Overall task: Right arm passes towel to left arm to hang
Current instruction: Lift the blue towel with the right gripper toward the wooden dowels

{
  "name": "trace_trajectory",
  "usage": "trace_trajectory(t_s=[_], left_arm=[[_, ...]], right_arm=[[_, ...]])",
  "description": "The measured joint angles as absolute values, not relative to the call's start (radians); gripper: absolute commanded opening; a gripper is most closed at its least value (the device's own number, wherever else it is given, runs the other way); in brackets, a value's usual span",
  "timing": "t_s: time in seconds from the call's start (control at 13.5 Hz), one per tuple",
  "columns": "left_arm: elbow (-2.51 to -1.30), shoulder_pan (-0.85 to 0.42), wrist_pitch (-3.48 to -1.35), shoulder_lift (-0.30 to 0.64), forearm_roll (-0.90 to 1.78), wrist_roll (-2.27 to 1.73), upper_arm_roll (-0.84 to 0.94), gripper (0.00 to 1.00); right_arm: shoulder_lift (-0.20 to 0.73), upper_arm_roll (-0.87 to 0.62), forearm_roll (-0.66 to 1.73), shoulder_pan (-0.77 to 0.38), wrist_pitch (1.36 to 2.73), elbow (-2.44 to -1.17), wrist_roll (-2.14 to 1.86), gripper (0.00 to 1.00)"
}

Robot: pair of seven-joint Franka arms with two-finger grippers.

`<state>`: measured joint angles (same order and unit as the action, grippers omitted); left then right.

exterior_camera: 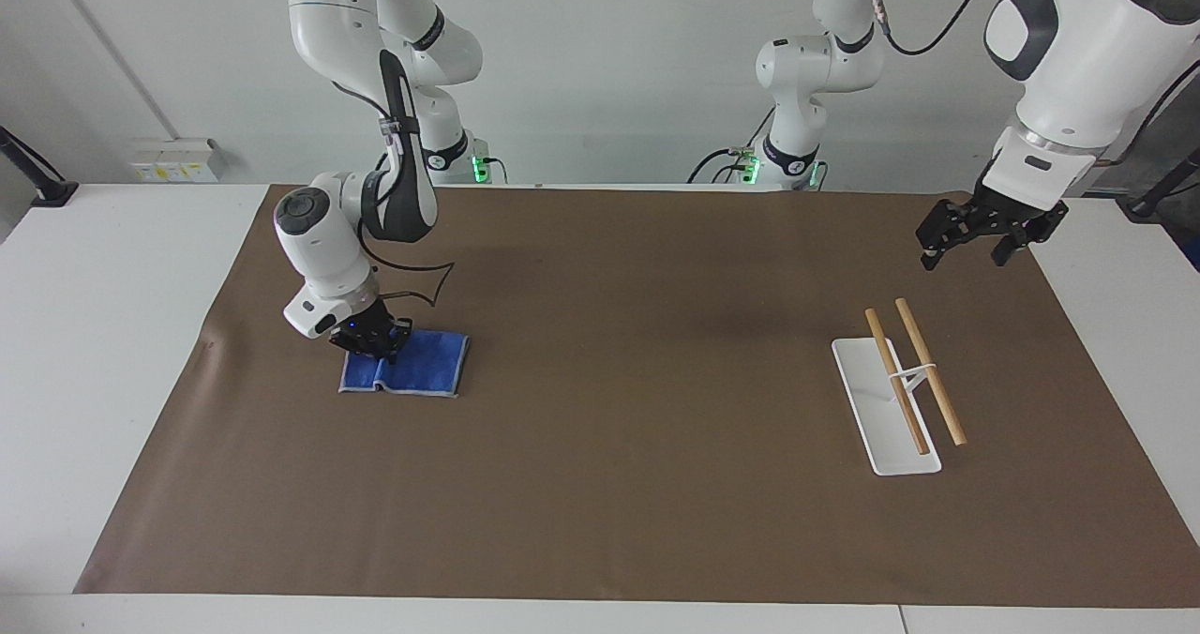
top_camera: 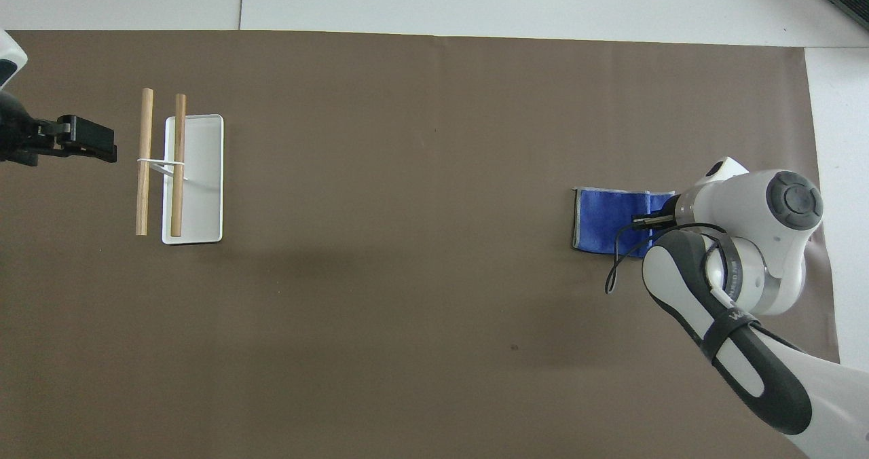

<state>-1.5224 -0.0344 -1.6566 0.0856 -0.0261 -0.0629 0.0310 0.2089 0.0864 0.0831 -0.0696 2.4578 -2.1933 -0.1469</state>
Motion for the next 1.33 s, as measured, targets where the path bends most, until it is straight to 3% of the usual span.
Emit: trace_trajectory(t_s=[0.3,0.59,1.11,1.33], left_arm=[[-1.522,-0.034,-1.657,0.086,-0.026,-0.063,0.031,1.00],[-1.522,-0.034,-1.657,0.085,-0.026,-0.063,0.031,1.00],[-1.522,-0.034,-1.657,0.085,-0.026,-0.063,0.031,1.00],[-1.522,-0.034,-1.657,0.085,-0.026,-0.063,0.031,1.00]], right_arm=[[0.171,0.064,0.090,-0.078,2.278,-2.061,-0.080,0.00],[0.127,0.036,0.135,-0.097,2.205,-1.981,0.003,0.00],[0.134,-0.053,0.400,-0.107,2.197,-1.904,0.236,0.00],[0.147,-0.060,0.552,-0.163,2.246,-1.868,0.375,0.00]])
